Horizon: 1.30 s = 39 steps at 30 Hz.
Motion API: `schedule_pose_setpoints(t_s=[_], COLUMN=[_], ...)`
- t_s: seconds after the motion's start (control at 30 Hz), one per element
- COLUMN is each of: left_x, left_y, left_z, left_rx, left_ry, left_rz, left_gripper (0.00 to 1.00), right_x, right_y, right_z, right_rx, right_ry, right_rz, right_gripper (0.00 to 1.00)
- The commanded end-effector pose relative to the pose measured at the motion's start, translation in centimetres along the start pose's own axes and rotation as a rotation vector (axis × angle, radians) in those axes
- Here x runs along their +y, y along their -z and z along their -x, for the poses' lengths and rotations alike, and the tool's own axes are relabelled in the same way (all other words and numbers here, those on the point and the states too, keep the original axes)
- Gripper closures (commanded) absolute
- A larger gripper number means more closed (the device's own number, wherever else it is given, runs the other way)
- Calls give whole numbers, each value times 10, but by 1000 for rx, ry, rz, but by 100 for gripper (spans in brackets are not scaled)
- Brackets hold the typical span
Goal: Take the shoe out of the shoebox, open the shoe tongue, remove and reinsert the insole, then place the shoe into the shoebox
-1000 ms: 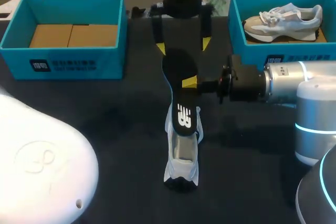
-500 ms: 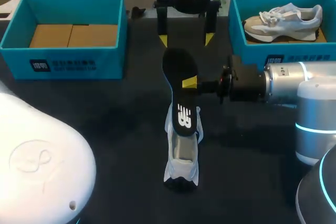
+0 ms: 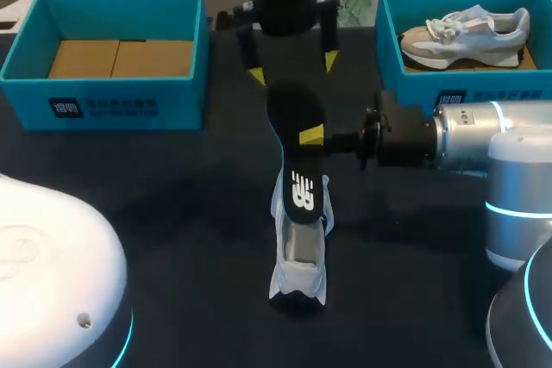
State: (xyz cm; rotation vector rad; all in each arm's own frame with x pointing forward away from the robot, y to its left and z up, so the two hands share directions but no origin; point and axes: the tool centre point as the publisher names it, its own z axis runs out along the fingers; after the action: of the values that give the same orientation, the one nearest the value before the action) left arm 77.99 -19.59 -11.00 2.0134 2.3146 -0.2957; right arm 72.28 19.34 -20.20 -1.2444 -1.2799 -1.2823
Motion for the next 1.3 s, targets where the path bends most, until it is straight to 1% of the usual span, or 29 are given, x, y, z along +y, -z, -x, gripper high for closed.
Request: schedule_pose_setpoints(t_s=[0.03,0.43,0.47,0.53,0.57,0.63,0.7,1.1,1.13,1.17,1.23,1.3], left_x=[-4,-4,-5,-5,-6,-6,-7,-7,-4,-1,4,11], left_y=[5,5,5,-1,-3,-11,-17,-17,-20,-23,-26,-27], left_z=[-18,-18,-20,-27,-31,-37,-42,-42,-43,-45,-51,-59], left_rx=[-594,-594,-646,-683,-715,-767,-757,-757,-764,-770,-810,-889], left_ry=[-13,-13,-52,-62,-89,-77,-24,-24,-40,-36,-74,-110], left_rz=[-52,-52,-34,-1,17,41,15,15,12,30,32,36], left_gripper=[0,0,0,0,0,0,0,0,0,0,0,0], right_x=[-1,-1,-1,-1,-1,-1,-1,-1,-1,-1,-1,-1], right_y=[-1,-1,-1,-1,-1,-1,-1,-1,-1,-1,-1,-1], right_z=[0,0,0,0,0,0,0,0,0,0,0,0], right_rx=[-2,-2,-2,-2,-2,-2,-2,-2,-2,-2,-2,-2], right_ry=[0,0,0,0,0,0,0,0,0,0,0,0], right_rz=[2,2,2,2,2,2,2,2,2,2,2,2], right_gripper=[100,100,100,100,100,100,100,100,100,100,100,100])
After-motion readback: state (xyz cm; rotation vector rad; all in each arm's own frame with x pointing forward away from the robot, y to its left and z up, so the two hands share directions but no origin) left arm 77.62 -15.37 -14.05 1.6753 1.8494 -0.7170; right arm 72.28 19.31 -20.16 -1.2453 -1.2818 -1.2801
